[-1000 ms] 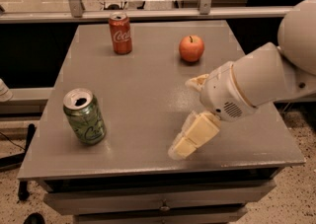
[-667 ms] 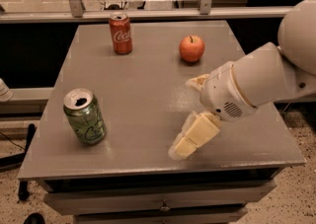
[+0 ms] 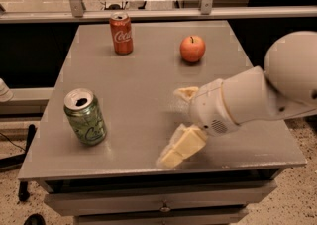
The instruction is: Knock green can over
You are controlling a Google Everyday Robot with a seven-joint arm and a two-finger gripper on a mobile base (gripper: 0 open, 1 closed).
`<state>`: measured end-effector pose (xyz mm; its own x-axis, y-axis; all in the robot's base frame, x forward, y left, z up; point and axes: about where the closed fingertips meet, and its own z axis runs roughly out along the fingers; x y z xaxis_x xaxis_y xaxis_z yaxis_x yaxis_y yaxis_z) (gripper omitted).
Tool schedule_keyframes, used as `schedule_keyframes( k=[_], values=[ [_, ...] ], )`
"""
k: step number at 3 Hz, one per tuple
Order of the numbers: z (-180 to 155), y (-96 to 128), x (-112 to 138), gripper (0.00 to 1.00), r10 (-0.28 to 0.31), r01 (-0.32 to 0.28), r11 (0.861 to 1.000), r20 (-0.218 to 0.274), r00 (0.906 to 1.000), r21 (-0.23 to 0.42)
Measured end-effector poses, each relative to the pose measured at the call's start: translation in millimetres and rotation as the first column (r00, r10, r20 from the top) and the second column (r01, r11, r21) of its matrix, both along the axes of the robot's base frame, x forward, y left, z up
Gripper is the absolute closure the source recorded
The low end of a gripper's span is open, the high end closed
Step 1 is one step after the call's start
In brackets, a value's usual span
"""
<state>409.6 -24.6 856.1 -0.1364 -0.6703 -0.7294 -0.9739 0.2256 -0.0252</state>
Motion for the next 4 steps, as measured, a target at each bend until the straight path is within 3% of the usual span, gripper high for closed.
schedule_keyframes(
  k=[1, 2, 3, 4],
  values=[
    [-23, 55, 13, 0.00, 0.043, -0.050, 0.986, 0.051, 0.9978, 0.158],
    [-32, 106, 28, 0.00, 0.071, -0.095, 0.950, 0.092, 0.9933, 0.296],
    [-31, 145, 39, 0.00, 0.080, -0.116, 0.905, 0.105, 0.9913, 0.410],
    [-16, 168, 46, 0.00, 0.076, -0.117, 0.857, 0.101, 0.9920, 0.501]
  ],
)
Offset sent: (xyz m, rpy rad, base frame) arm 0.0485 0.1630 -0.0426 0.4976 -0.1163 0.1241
